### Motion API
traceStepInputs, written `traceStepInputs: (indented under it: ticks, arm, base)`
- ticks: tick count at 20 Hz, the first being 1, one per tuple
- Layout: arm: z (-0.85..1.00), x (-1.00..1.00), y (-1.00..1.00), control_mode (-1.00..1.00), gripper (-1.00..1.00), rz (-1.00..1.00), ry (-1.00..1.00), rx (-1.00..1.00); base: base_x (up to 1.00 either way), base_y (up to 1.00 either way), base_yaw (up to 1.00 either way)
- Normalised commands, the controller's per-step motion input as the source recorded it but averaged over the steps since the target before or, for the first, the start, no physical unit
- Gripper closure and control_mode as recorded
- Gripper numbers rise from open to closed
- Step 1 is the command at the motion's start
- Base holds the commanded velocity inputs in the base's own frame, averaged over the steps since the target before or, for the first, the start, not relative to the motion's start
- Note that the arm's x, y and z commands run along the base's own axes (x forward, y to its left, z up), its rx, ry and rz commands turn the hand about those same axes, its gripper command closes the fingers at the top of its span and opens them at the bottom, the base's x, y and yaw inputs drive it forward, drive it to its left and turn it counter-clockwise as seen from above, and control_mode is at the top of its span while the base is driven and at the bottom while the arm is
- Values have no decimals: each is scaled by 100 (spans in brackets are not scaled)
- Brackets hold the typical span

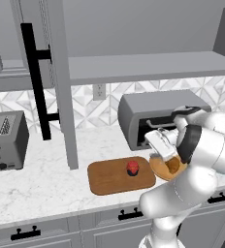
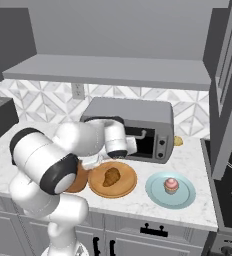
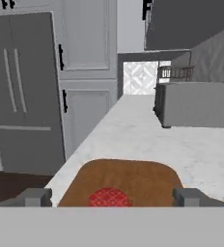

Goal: From the different types of pastries on the counter, select a croissant and place it on the cutting board. Then retrieve a jar of jam from the cabinet and place it alongside the croissant on the cutting board.

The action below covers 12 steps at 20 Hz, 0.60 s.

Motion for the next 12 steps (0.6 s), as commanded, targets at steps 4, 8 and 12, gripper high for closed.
traceStepInputs:
  ticks: [4,8,12]
  arm:
    - [14,-35,-3,-100,-100,5,-57,-30]
    - [48,-39,-7,-100,-100,5,-56,-26]
    - [6,-47,0,-100,-100,2,-35,-19]
  base:
    - [0,0,0]
    - [0,0,0]
    - [0,0,0]
